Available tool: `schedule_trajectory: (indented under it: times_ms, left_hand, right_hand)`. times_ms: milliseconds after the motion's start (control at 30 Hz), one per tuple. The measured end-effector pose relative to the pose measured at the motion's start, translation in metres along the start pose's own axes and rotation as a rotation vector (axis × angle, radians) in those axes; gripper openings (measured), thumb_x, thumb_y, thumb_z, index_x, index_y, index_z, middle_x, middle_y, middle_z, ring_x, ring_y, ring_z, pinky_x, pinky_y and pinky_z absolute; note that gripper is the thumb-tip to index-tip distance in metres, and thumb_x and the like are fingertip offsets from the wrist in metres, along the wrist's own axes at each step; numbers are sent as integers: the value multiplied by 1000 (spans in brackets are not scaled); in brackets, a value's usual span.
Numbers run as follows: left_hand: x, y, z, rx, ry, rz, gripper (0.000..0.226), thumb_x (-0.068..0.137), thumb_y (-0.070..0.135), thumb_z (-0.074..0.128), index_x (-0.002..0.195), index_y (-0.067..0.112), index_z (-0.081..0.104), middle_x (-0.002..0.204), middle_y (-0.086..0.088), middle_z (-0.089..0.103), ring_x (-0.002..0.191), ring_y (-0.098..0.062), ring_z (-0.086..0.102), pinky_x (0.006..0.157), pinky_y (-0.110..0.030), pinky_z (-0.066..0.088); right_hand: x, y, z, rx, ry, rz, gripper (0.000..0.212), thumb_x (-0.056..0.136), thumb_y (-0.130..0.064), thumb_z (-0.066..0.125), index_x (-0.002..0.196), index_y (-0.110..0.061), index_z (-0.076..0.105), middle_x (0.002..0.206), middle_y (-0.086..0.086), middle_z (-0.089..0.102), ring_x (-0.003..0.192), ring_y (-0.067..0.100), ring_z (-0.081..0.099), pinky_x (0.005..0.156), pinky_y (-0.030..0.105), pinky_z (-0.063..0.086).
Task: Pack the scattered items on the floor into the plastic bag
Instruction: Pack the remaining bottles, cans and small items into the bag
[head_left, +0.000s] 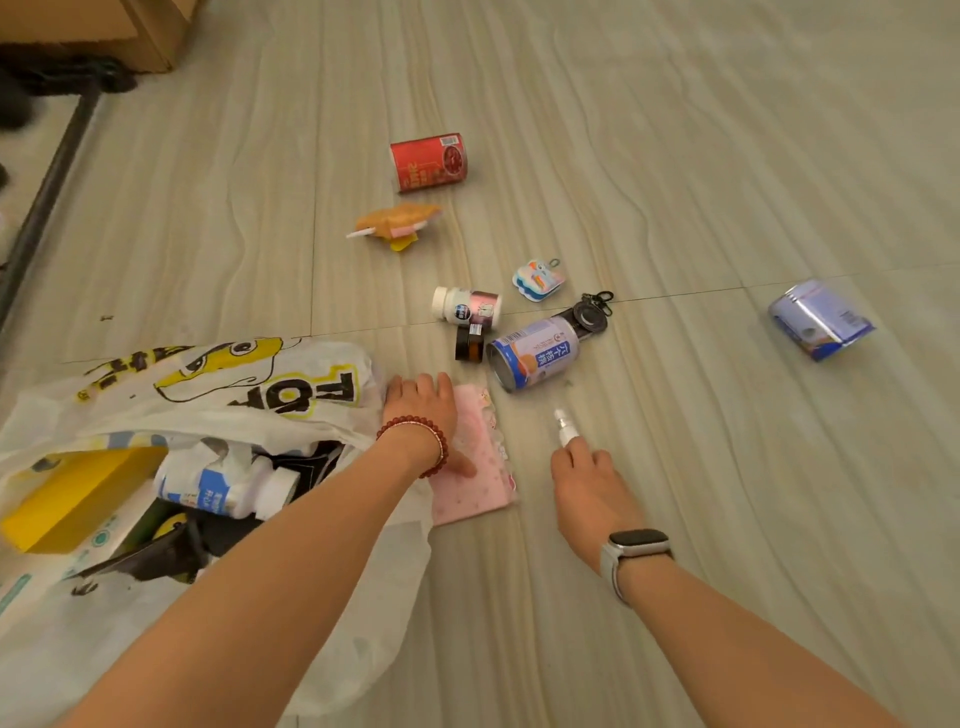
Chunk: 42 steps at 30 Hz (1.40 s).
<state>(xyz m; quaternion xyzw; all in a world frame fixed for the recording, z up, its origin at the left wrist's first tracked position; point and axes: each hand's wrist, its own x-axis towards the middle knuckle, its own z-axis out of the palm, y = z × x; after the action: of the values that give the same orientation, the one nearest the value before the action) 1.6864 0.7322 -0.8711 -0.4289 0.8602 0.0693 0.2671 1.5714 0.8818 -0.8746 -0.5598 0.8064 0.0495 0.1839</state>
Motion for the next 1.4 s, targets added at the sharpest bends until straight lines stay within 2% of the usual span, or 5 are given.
schedule_trajectory:
  times_ms: [67, 367, 733, 1067, 1400]
  left_hand:
    - [-9, 7, 3, -50, 15, -1, 109, 56, 67, 70, 134, 6, 24, 130, -16, 37, 121, -32, 39, 105, -41, 31]
    - [-60, 1, -30, -452, 246, 197, 29, 93, 33, 43, 113, 11, 43, 106, -13, 62, 92, -31, 58, 70, -34, 41]
    - [-151, -107, -111, -1262, 883, 118, 12, 93, 15, 47, 103, 20, 51, 84, -1, 57, 75, -14, 53, 61, -21, 44]
    - [-196, -209, -14, -710, 304, -165, 26, 92, 17, 47, 116, 15, 59, 115, -5, 63, 106, -22, 56, 88, -28, 42]
    - [-164, -214, 18, -716, 628, -413, 32, 95, 22, 41, 123, 11, 51, 119, -14, 56, 109, -32, 51, 91, -41, 41]
  right_hand:
    - [-9, 11, -2, -11, 30, 17, 36, 59, 17, 60, 92, 1, 56, 108, 24, 54, 65, 35, 52, 50, 32, 31]
    - [-18, 25, -27, 310, 113, 350, 45, 88, 1, 38, 132, -2, 33, 121, 25, 41, 98, 41, 53, 77, 37, 42]
    - [-21, -71, -112, 805, 583, 103, 35, 89, -3, 42, 124, -1, 46, 118, 25, 48, 98, 28, 44, 81, 26, 31]
    - [-52, -169, -95, 367, 351, -468, 35, 86, -21, 44, 117, -13, 57, 108, 5, 63, 100, 23, 56, 83, 34, 44]
    - [-15, -208, -83, 100, 338, -312, 30, 90, -8, 42, 121, -11, 42, 123, 8, 41, 98, 27, 51, 65, 33, 39]
